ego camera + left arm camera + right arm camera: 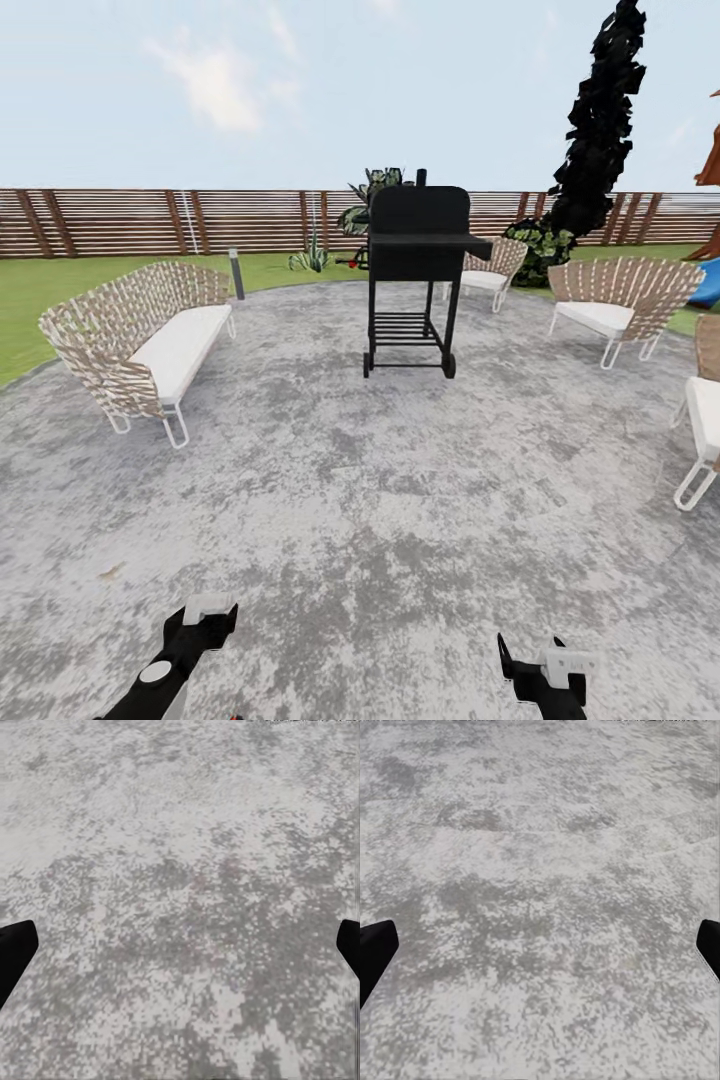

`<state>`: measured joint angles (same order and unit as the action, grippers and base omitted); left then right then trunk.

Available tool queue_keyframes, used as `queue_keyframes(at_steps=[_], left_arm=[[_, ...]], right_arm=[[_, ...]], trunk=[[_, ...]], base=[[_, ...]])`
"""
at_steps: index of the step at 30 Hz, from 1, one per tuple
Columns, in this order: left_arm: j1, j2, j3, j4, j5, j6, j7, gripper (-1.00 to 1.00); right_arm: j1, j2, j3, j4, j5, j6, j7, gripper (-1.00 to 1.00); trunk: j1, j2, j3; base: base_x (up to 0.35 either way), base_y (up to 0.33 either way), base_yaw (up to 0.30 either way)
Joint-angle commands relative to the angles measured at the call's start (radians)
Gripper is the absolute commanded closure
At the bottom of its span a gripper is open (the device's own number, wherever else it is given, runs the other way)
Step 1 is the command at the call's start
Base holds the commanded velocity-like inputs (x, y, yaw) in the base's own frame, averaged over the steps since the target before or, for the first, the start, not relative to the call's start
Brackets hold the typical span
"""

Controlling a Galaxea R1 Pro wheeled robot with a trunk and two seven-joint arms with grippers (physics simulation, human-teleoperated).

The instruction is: In the garden, pick up the pesticide atomizer on the floor and spray pesticide onto both trees until each tree trunk is fully covered.

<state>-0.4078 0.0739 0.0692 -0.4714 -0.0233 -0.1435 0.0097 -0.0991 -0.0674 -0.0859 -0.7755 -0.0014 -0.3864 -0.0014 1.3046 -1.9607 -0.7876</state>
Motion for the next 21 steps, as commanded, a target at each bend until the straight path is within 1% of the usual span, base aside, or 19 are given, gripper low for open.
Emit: queue_keyframes(at_steps=[1, 5, 13, 19, 21], left_arm=[[-0.001, -0.001, 0.002, 0.001, -0.003, -0.003, 0.001, -1.0], [0.0, -0.009, 0.002, 0.001, -0.003, -0.004, 0.002, -1.0], [0.0, -0.018, 0.001, -0.001, -0.003, -0.007, 0.003, -1.0], [0.0, -0.02, 0.001, -0.001, -0.003, -0.005, -0.003, -1.0], [0.0, -0.02, 0.001, -0.001, -0.003, -0.005, -0.004, -1.0]], right_arm=[[-0.001, 0.0, 0.0, 0.001, 0.0, -0.003, 0.0, -1.0], [-0.001, 0.0, 0.0, 0.001, 0.0, -0.003, 0.0, -1.0], [-0.001, 0.0, 0.0, 0.0, 0.0, -0.003, 0.0, -1.0], [-0.001, 0.0, -0.001, -0.001, -0.001, -0.003, 0.0, -1.0], [-0.001, 0.0, -0.002, -0.001, -0.002, -0.003, 0.0, -1.0]], trunk=[[0.0, 0.0, -0.001], [0.0, 0.0, -0.001], [0.0, 0.0, -0.001], [0.0, 0.0, -0.001], [0.008, -0.014, -0.007]], base=[[0.173, -0.227, 0.003], [0.067, -0.133, 0.001], [0.004, -0.008, 0.0], [0.0, 0.0, 0.0], [0.0, 0.0, 0.0]])
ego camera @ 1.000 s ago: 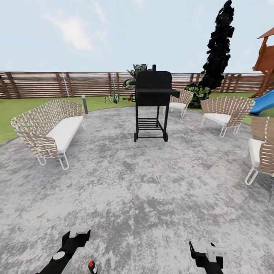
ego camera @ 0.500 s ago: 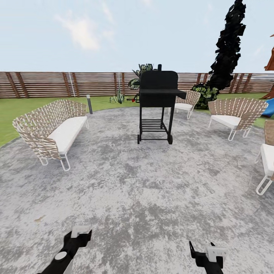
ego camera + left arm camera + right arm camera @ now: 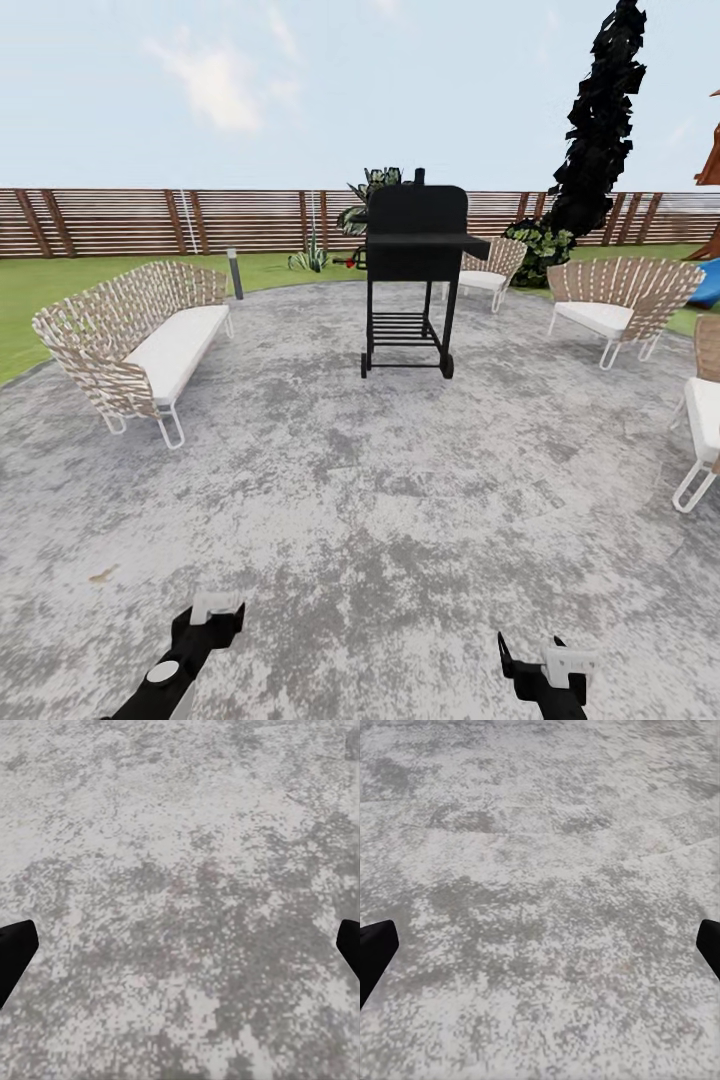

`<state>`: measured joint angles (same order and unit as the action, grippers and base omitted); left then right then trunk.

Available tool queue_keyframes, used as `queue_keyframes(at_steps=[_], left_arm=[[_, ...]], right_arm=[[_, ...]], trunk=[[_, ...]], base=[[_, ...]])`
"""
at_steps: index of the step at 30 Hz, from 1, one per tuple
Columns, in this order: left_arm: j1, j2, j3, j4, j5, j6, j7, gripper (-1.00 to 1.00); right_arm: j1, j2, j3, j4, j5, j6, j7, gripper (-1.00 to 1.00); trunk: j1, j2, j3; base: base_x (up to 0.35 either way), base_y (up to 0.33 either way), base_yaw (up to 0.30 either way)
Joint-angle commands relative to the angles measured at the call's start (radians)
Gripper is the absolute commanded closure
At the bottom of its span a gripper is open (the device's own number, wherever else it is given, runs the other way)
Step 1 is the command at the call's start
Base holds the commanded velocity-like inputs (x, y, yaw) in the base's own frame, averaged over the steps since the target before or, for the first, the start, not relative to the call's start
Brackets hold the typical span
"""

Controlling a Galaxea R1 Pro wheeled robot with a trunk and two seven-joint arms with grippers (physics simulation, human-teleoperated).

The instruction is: In the garden, pick up the pesticide atomizer on the floor and spray pesticide onto both trees until each tree trunk is fully covered.

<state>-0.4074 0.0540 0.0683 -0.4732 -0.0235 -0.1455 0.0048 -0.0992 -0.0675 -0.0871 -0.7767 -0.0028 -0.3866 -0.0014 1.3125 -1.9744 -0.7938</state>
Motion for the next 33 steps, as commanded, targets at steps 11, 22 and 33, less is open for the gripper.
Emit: queue_keyframes(at_steps=[11, 22, 33], left_arm=[[-0.001, 0.0, 0.002, 0.001, -0.003, -0.003, 0.0, -1.0], [-0.001, 0.0, 0.001, 0.002, -0.003, -0.005, -0.002, -1.0], [-0.001, 0.0, 0.001, 0.002, -0.003, -0.005, 0.005, -1.0]], right_arm=[[-0.001, 0.0, -0.093, -0.001, 0.0, -0.002, 0.003, -1.0], [-0.001, 0.0, -0.098, 0.0, 0.0, 0.0, 0.004, -1.0], [-0.001, 0.0, -0.098, -0.001, 0.0, 0.0, 0.004, -1.0]], trunk=[[0.042, -0.078, -0.043], [0.073, -0.134, -0.085], [0.073, -0.134, -0.103]], base=[[0.0, 0.0, 0.0], [0.0, 0.0, 0.0], [-0.092, -0.003, 0.0]])
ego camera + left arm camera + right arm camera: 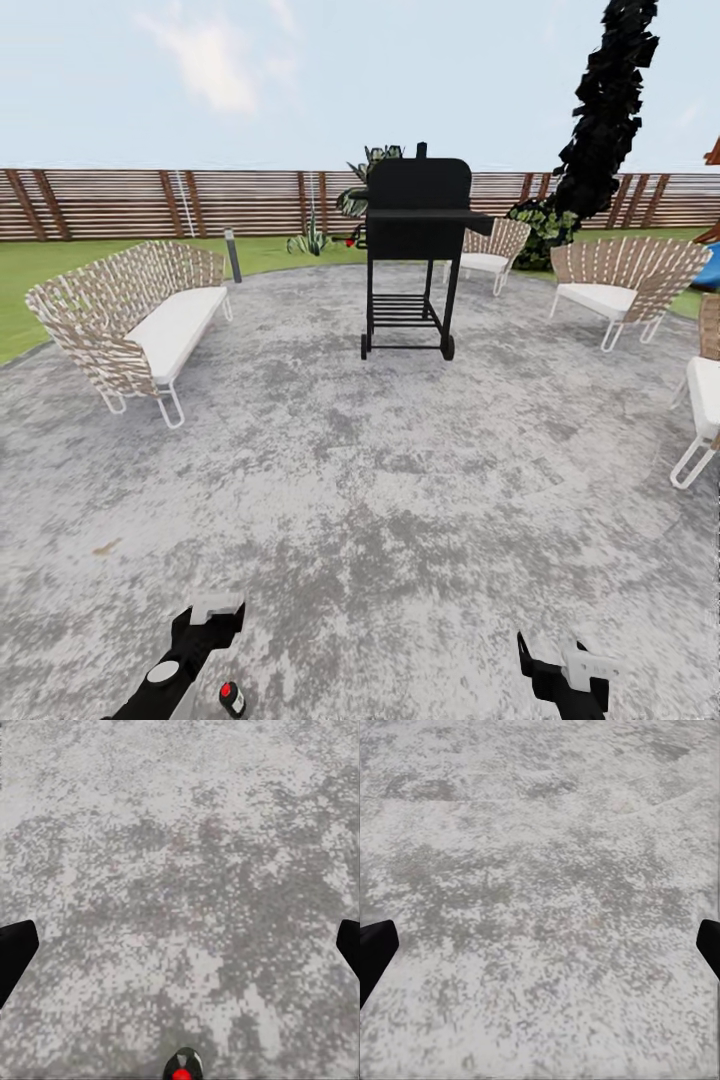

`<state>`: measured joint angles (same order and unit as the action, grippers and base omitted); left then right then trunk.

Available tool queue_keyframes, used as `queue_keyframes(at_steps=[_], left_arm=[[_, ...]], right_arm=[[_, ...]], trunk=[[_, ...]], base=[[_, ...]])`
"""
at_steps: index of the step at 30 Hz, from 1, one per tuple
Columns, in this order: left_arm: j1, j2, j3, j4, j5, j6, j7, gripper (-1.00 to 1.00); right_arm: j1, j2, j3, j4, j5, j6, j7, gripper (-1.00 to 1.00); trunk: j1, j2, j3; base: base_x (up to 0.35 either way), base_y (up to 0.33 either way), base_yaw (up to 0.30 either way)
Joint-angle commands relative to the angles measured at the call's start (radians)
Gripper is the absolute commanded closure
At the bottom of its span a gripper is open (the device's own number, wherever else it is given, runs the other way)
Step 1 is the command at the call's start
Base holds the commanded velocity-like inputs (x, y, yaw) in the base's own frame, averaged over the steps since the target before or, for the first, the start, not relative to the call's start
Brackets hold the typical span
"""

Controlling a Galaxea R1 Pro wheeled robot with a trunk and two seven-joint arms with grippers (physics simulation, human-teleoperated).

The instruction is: In the garden, pick up the pesticide atomizer on the floor and spray pesticide onto both trees until each tree trunk is fully covered.

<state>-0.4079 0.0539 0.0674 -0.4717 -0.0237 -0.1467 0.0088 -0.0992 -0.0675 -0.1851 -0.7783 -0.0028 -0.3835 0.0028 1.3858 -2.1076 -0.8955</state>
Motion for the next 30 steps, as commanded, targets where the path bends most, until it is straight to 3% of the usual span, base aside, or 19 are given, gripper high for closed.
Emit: queue_keyframes(at_steps=[1, 13, 30], left_arm=[[-0.001, 0.0, 0.002, 0.001, -0.002, -0.003, 0.001, -1.0], [-0.001, 0.0, 0.002, 0.001, -0.003, -0.004, 0.002, -1.0], [-0.001, 0.001, 0.002, 0.001, -0.002, -0.004, 0.002, -1.0]], right_arm=[[-0.001, 0.0, 0.0, 0.001, 0.0, -0.003, 0.0, -1.0], [-0.001, 0.0, 0.0, 0.001, 0.0, -0.003, 0.0, -1.0], [-0.001, 0.0, 0.001, 0.001, 0.0, -0.003, 0.0, -1.0]], trunk=[[0.0, 0.0, -0.002], [0.0, 0.0, -0.021], [0.065, -0.119, -0.102]], base=[[-0.06, -0.003, 0.0], [-0.009, 0.0, 0.0], [0.0, 0.0, 0.0]])
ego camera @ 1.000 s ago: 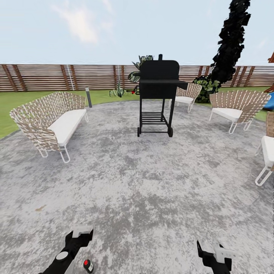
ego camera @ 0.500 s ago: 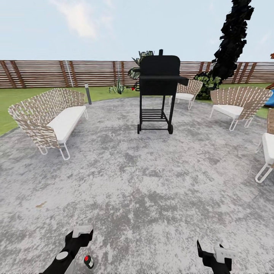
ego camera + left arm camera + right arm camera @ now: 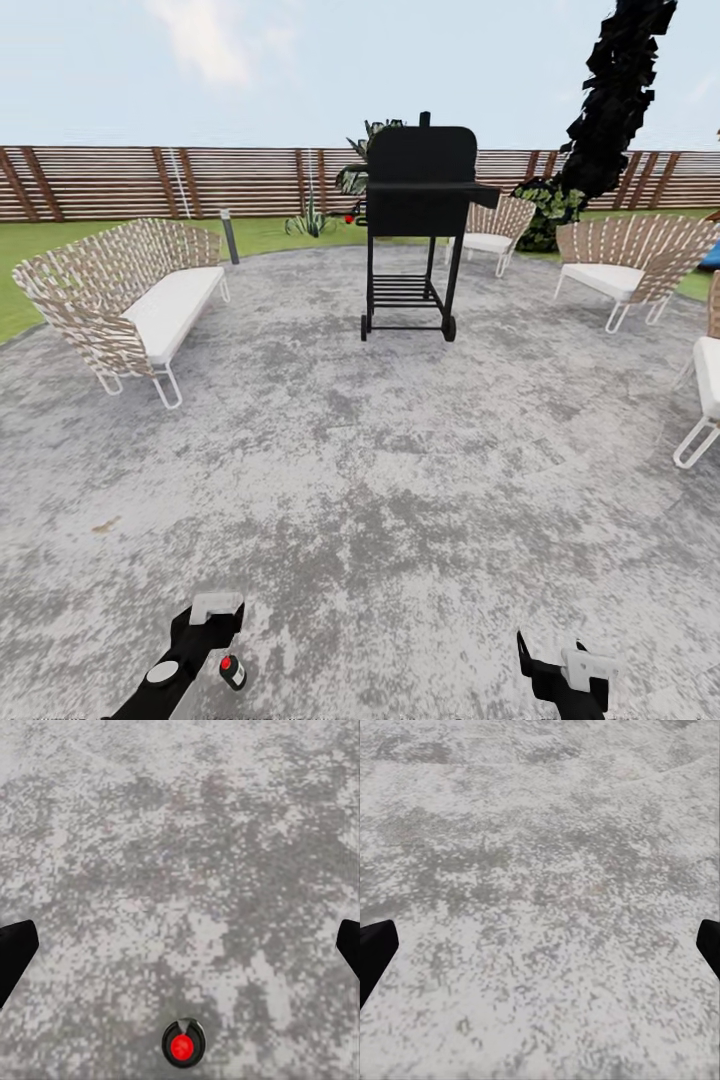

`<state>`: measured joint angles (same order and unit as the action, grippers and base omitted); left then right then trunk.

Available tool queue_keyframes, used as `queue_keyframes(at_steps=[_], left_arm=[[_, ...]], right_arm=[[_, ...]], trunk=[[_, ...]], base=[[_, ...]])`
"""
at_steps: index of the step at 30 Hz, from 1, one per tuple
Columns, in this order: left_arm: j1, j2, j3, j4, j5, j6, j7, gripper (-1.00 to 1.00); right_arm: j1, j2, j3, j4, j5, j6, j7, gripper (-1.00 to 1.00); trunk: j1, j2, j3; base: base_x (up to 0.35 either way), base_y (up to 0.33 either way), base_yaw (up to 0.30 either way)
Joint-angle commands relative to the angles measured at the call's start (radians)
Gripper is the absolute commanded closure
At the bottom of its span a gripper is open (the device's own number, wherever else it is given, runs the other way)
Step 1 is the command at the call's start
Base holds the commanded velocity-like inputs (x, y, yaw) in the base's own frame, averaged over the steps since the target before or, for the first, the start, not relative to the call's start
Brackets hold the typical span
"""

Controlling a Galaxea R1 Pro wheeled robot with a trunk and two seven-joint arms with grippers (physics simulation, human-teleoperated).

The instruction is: In the garden, pick up the pesticide atomizer on the floor and spray pesticide onto both trees until each tree trunk is fully covered.

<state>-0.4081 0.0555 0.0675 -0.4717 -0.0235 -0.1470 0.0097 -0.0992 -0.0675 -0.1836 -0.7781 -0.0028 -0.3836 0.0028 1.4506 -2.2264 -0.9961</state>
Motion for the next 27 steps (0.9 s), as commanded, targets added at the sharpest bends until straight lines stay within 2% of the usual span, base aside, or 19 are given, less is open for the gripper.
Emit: queue_keyframes(at_steps=[1, 17, 27], left_arm=[[0.0, 0.0, 0.002, 0.001, -0.003, -0.003, 0.001, -1.0], [-0.001, 0.0, 0.003, 0.001, -0.003, -0.003, 0.001, -1.0], [0.0, 0.0, 0.003, 0.001, -0.003, -0.003, 0.001, -1.0]], right_arm=[[-0.001, 0.0, 0.0, 0.0, 0.0, -0.003, 0.0, -1.0], [-0.001, 0.0, 0.0, 0.0, 0.0, -0.003, 0.0, -1.0], [-0.001, 0.0, -0.002, 0.0, 0.0, -0.003, 0.0, -1.0]], trunk=[[0.004, -0.008, -0.006], [0.065, -0.12, -0.081], [0.103, -0.19, -0.128]], base=[[0.0, 0.0, 0.0], [0.0, 0.0, 0.003], [0.0, 0.0, 0.099]])
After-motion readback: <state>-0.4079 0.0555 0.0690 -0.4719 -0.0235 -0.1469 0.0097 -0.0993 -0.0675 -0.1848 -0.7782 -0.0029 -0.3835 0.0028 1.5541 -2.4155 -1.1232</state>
